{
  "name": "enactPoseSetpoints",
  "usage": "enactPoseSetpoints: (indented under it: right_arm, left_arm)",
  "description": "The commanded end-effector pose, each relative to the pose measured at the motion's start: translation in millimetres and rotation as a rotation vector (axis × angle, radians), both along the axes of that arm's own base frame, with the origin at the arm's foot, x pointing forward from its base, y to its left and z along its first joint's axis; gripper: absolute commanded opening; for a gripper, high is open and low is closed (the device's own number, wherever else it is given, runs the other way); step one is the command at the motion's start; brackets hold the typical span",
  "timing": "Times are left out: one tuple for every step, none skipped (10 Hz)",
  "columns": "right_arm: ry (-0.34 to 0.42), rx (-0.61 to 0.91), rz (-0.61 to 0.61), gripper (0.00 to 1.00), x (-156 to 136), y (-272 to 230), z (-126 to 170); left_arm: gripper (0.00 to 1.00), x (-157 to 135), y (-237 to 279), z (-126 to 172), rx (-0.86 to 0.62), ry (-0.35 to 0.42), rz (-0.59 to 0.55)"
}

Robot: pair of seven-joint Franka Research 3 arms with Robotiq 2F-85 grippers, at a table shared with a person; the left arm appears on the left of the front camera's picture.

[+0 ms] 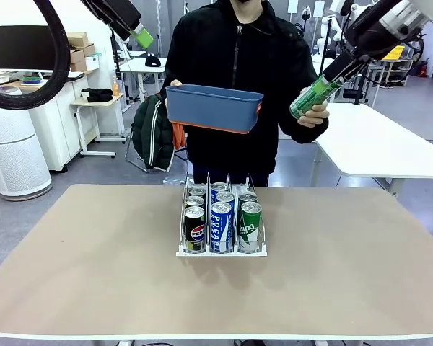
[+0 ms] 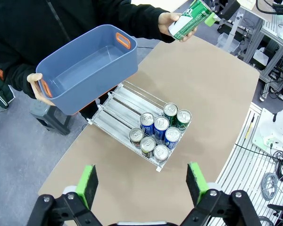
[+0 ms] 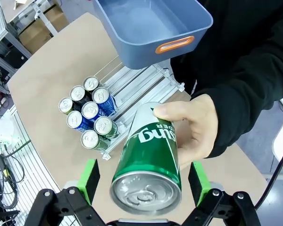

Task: Fill the beverage cans into the dispenser.
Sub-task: Pick up the Sprite handed by the human.

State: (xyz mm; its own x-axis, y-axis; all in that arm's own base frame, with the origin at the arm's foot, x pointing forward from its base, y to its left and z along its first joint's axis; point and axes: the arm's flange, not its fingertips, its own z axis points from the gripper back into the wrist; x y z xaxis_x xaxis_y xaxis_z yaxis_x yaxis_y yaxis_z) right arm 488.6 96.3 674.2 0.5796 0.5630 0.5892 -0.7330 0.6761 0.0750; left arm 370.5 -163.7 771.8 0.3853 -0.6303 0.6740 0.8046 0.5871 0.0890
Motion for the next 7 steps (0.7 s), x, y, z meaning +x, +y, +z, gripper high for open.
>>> enactPoseSetpoints:
  right_arm:
    - [-0.005,0.023,-0.03,1.0,0.0,3.2,-5.5]
    - [-0.005,0.025,-0.032,1.0,0.5,4.3,-6.6]
    - [-0.014,0.036,-0.047,1.0,2.4,5.8,-6.6]
    - [-0.003,0.035,-0.044,1.0,3.1,6.7,-5.7]
    - [-0.003,0.012,-0.005,1.0,2.5,2.9,-2.0]
    - [-0.004,0.016,-0.007,1.0,2.6,3.8,-1.7]
    - [-0.01,-0.03,-0.001,0.4,2.7,4.2,0.4]
  left_arm:
    - [1.0,0.4,1.1,-1.3,-0.003,-0.001,0.004]
    - [1.0,0.4,1.1,-1.3,-0.003,-0.001,0.004]
    - [1.0,0.4,1.1,-1.3,-0.003,-0.001,0.004]
    - [1.0,0.4,1.1,-1.3,-0.003,-0.001,0.004]
    - [1.0,0.4,1.1,-1.3,-0.003,-0.001,0.004]
    - [1.0,0.4,1.1,-1.3,-0.003,-0.001,0.004]
    - [1.0,0.4,1.1,-1.3,-0.003,-0.001,0.004]
